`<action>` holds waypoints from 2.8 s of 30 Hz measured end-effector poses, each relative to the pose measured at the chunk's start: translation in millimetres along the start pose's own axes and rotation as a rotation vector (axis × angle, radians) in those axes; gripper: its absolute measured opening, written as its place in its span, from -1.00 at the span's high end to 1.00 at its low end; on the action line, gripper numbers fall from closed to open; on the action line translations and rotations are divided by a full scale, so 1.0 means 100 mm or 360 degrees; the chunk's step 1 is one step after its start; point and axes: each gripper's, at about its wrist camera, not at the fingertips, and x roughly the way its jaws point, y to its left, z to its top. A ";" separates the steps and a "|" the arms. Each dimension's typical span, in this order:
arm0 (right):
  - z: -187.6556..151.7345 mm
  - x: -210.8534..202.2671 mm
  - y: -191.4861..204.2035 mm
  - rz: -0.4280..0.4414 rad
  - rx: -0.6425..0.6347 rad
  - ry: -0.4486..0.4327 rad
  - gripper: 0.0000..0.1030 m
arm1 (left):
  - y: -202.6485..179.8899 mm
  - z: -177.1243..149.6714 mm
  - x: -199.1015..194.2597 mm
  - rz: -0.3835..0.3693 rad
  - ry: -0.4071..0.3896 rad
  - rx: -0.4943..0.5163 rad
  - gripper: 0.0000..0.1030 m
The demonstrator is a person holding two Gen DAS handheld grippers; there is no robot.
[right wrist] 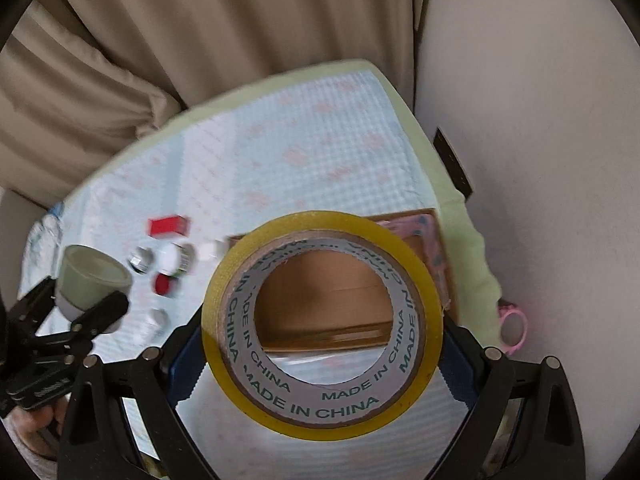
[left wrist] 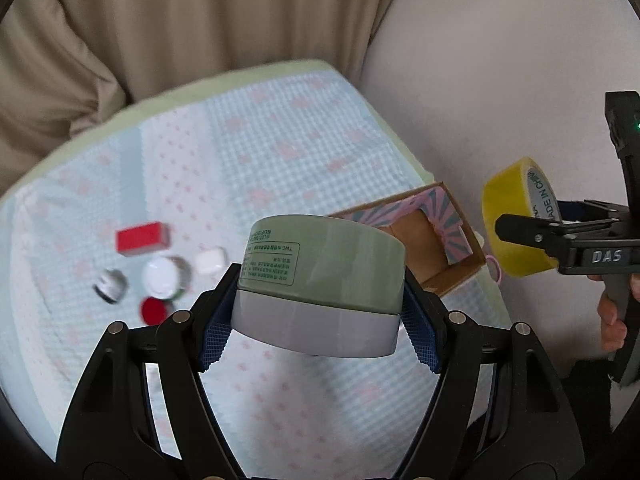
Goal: Organize rigid objects
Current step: 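Carry both held items to the cardboard box and release them inside, then withdraw both open grippers from the cardboard box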
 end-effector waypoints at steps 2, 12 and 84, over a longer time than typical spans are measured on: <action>0.07 0.22 -0.19 -0.0013 -0.0051 0.0052 -0.87 | -0.08 0.03 0.23 0.0021 0.0045 -0.0013 -0.38; 0.08 1.34 -0.55 -0.0065 -0.0328 0.0239 -0.87 | -0.39 0.14 1.57 0.0096 0.0350 0.0027 -0.38; -0.85 -0.27 1.18 -0.0090 -0.0253 -0.0214 -1.00 | 1.13 -1.22 -1.20 0.0171 -0.0084 -0.0148 -0.99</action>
